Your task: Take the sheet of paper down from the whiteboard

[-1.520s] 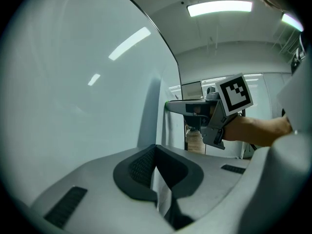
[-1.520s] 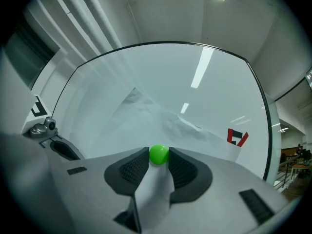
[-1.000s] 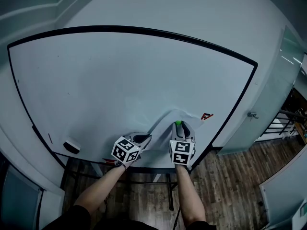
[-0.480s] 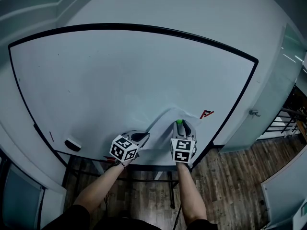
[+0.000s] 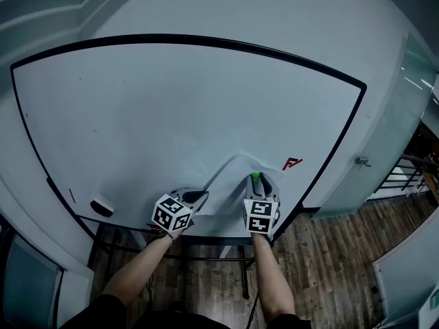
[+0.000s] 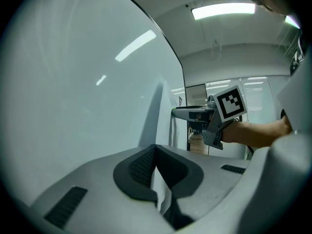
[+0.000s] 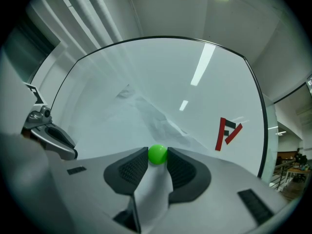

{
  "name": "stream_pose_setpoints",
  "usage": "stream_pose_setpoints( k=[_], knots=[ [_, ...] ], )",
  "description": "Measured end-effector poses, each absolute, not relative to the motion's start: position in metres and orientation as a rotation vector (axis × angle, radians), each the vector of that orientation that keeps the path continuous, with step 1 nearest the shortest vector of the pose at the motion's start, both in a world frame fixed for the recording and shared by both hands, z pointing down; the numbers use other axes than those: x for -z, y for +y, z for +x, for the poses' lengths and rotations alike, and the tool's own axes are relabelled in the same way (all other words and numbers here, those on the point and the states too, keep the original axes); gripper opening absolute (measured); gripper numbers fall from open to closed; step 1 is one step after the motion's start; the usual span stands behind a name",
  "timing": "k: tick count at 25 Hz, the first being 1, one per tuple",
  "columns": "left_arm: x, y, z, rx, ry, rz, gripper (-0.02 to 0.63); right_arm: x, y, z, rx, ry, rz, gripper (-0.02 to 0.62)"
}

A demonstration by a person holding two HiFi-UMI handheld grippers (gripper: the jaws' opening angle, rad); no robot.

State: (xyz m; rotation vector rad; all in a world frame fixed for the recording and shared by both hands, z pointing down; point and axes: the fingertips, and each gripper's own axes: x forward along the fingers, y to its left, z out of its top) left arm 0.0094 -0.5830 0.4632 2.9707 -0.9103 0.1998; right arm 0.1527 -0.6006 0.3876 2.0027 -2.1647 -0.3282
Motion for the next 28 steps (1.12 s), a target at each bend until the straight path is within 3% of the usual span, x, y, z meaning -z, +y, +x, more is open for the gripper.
stream_pose_setpoints(
  k=[28],
  knots=[
    [-0.460, -0.581, -0.032, -0.198, -1.060, 2.920, 0.020, -0.399, -0.601, 0.161, 0.283, -2.159, 1.991, 0.130]
  ],
)
